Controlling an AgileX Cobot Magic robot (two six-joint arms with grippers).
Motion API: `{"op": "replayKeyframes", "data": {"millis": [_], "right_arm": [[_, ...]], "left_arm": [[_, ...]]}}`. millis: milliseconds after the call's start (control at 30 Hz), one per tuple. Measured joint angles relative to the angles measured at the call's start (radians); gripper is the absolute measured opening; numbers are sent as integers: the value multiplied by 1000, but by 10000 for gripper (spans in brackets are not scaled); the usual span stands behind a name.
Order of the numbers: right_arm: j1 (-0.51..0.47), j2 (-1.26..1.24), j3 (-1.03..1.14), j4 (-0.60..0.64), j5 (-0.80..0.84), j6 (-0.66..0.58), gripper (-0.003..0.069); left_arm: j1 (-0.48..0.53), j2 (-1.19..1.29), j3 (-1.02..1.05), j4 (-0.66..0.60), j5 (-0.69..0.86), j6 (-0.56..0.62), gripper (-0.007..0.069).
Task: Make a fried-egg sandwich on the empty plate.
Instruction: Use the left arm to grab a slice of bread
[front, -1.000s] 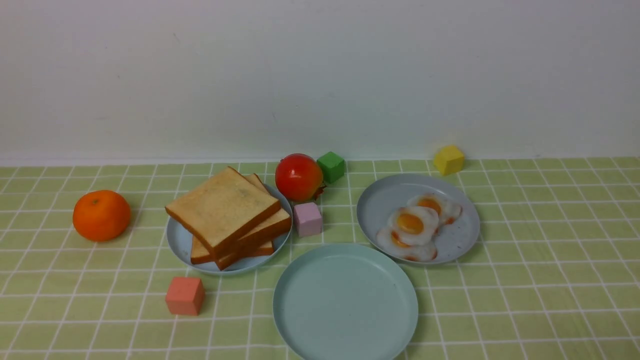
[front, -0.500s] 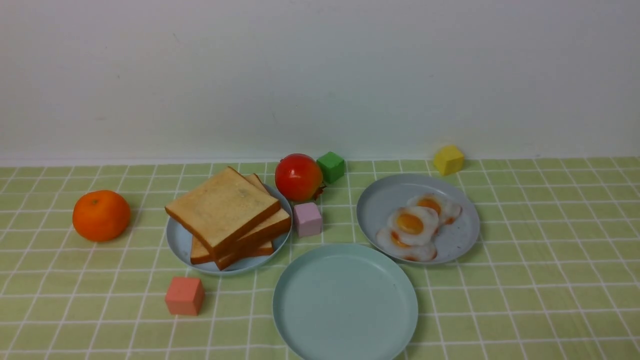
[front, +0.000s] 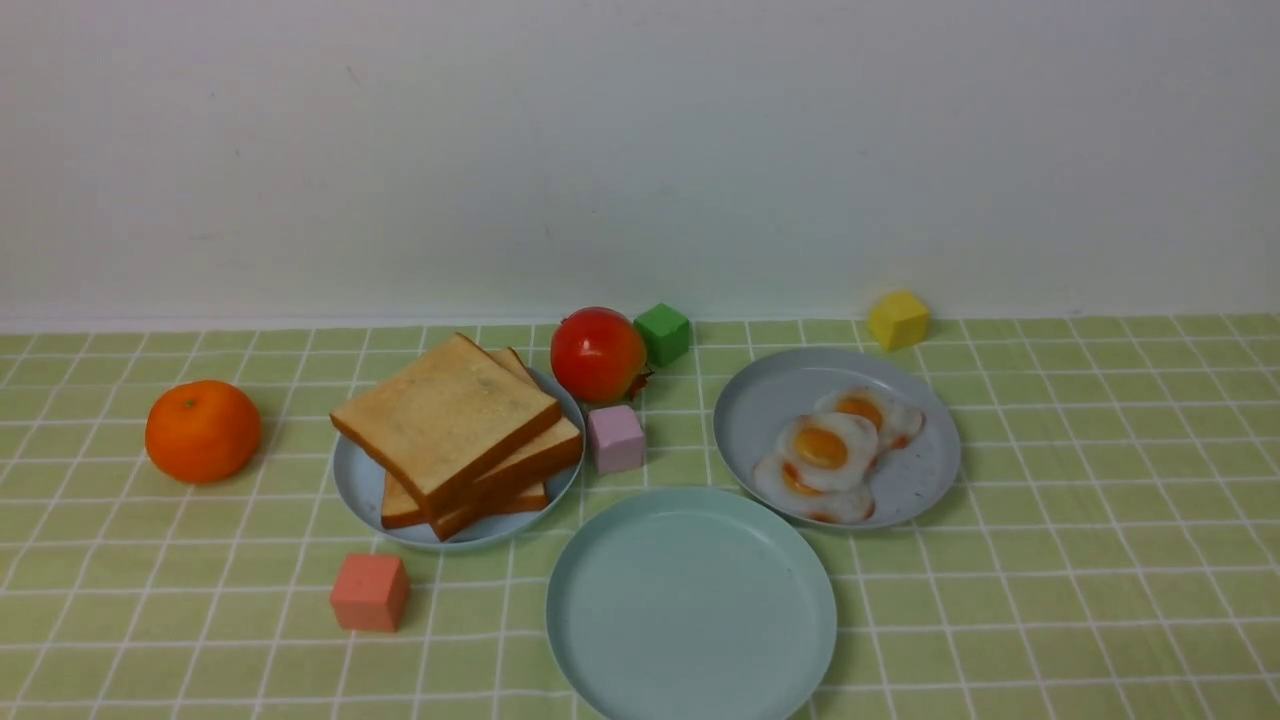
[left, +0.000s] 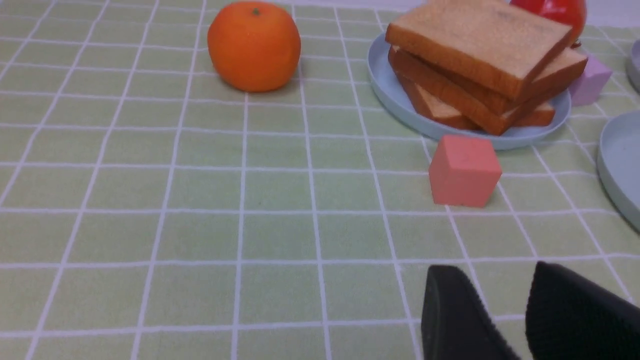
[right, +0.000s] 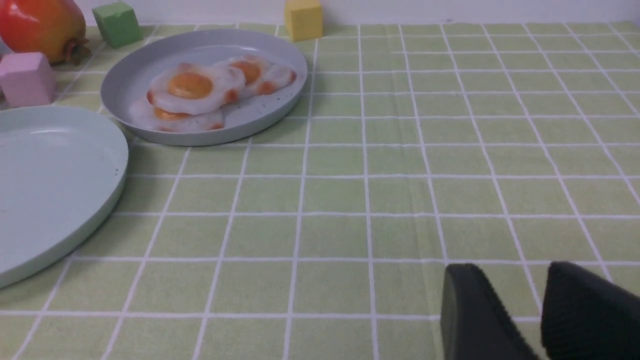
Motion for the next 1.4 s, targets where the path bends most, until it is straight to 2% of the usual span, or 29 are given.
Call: {"op": "replayKeyframes", "data": {"millis": [267, 500, 600, 667, 767, 833, 967, 1000, 1033, 1100, 1167, 1200, 1267, 1400], "right_arm": [[0, 0, 2, -1, -295, 0, 238], [0, 0, 3, -3, -361, 0, 238], [0, 0, 2, 13, -474, 37, 238], [0, 0, 2, 47, -611, 100, 238], [0, 0, -16, 98, -787, 181, 238], [0, 5, -84, 143, -814, 214, 238], [0, 80, -288, 214, -763, 230, 238], [0, 156, -431, 227, -702, 233, 238], [0, 165, -447, 229, -683, 234, 238], [-1, 290, -656, 230, -544, 234, 238], [-1, 339, -728, 225, -475, 234, 238], [-1, 426, -831, 212, -336, 234, 238], [-1, 533, -909, 188, -209, 234, 238], [-1, 675, -936, 116, -25, 234, 238]], "left_arm": [[0, 0, 0, -1, -328, 0, 237], [0, 0, 0, -4, -394, 0, 237], [0, 0, 2, -73, -524, -107, 237], [0, 0, 2, -152, -665, -227, 237], [0, 0, -10, -225, -842, -328, 237], [0, 0, -66, -238, -850, -345, 237], [0, 36, -276, -223, -762, -321, 237], [0, 96, -423, -216, -672, -319, 237], [0, 114, -439, -216, -646, -318, 237], [0, 240, -648, -212, -451, -318, 237], [0, 311, -728, -210, -346, -318, 237], [0, 410, -812, -210, -213, -318, 237], [0, 545, -882, -209, -67, -317, 237], [0, 746, -905, -165, 66, -290, 237]]}}
